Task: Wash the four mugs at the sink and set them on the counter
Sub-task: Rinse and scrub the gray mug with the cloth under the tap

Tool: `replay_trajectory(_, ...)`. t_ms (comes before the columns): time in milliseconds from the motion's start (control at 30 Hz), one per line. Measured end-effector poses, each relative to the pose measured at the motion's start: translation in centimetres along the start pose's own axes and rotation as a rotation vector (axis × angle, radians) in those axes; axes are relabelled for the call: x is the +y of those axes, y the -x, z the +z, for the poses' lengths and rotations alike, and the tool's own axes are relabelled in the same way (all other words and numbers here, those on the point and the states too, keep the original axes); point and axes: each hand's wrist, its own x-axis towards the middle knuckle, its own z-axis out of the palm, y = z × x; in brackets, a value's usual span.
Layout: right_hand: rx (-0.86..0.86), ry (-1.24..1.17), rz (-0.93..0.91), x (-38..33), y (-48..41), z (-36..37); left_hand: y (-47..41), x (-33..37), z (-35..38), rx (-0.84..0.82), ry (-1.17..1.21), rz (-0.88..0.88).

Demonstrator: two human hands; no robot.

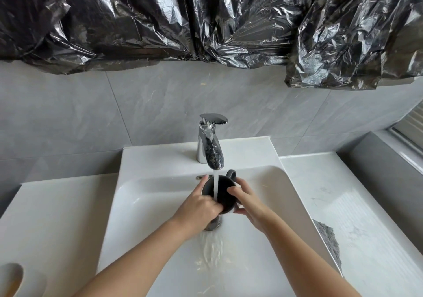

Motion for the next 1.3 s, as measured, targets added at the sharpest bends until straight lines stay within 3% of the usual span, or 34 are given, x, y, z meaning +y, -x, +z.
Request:
replay_trajectory(100, -0.009, -0.004, 0.014, 0.2, 0.4, -0.3, 0.3, 0.0, 0.2, 0.104, 0.051, -0.028)
replay_trajectory(267, -0.085, 0.155, -0.017, -0.8, 0.1, 0.2, -0.7, -1.9, -0.8, -0.152, -0.211, 0.077)
replay_trajectory(400, -0.005, -0.046, -0.017, 0.1, 0.5, 0.9, -0.7, -1.4, -0.8, 0.0, -0.204, 0.071)
replay_trajectory(500, 0.01, -0.223, 0.017, 1.5, 0.9, 1.1, 0.1, -0.3, -0.4, 0.166, -0.034, 0.022)
replay_trajectory(600, 0.015, -0.155, 0.004, 1.1, 0.6, 0.8, -0.1, -0.1, 0.0, 0.252, 0.061, 0.013)
replay_trajectory(700, -0.011, 0.03, -0.007, 0.1, -0.1, 0.6, -1.0, -0.6, 0.8, 0.14, -0.081, 0.09)
replay_trajectory(833, 0.009, 0.128, -0.014, -0.2, -0.6, 0.3, -1.2, -0.8, 0.7, 0.167, -0.195, 0.086)
replay_trajectory(1000, -0.002, -0.023, -0.023, 1.2, -0.4, 0.5, -0.8, -0.7, 0.4, 0.087, -0.012, -0.03)
replay_trajectory(1133, -0.009, -0.283, -0.016, 2.5, 0.1, 0.9, -0.8, -0.2, 1.2, 0.162, 0.072, -0.044)
replay_trajectory(1200, -0.022, -0.184, -0.031, 1.7, 0.1, 0.5, -0.7, -0.5, 1.6, 0.132, 0.075, -0.077)
replay_trajectory(1300, -0.038, 0.023, -0.03, 0.2, -0.4, 0.4, -1.2, -1.6, 1.9, -0.041, 0.0, -0.092)
